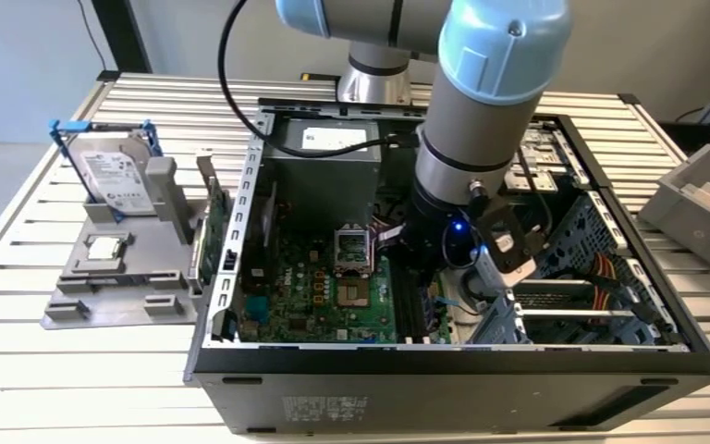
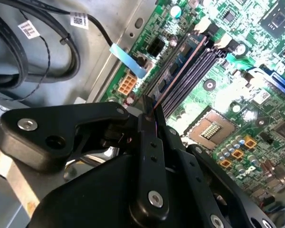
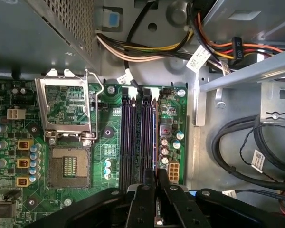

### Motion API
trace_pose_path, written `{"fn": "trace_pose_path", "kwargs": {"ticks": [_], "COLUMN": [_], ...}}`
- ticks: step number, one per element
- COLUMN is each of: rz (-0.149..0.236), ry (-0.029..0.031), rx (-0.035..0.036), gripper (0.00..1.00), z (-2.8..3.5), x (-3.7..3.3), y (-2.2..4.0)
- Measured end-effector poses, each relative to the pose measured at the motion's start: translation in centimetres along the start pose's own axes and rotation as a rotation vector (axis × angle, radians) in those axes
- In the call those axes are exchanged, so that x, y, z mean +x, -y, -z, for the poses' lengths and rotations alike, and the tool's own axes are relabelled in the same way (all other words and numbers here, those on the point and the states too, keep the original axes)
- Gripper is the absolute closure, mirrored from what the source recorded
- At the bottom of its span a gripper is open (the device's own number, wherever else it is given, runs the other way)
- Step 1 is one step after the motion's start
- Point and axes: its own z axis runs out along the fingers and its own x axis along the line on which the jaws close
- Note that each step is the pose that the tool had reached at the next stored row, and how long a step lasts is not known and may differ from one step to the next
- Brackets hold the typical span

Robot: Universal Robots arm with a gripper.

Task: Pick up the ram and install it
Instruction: 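Insert the ram into the slot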

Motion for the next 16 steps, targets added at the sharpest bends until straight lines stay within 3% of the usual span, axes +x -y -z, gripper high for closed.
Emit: {"fn": "trace_pose_path", "kwargs": {"ticks": [3,6,16], "rz": [0.000,-0.002,-0.021], "ry": [-0.0049,-0.0081,-0.0084], "rx": [0.0077,0.0095,0.0121], "gripper": [1.00,1.00,1.00], "z": [-0.17,-0.18,-0.24], "x": [0.00,-0.06,-0.28], "y": [0.00,-0.03,-0.39]}}
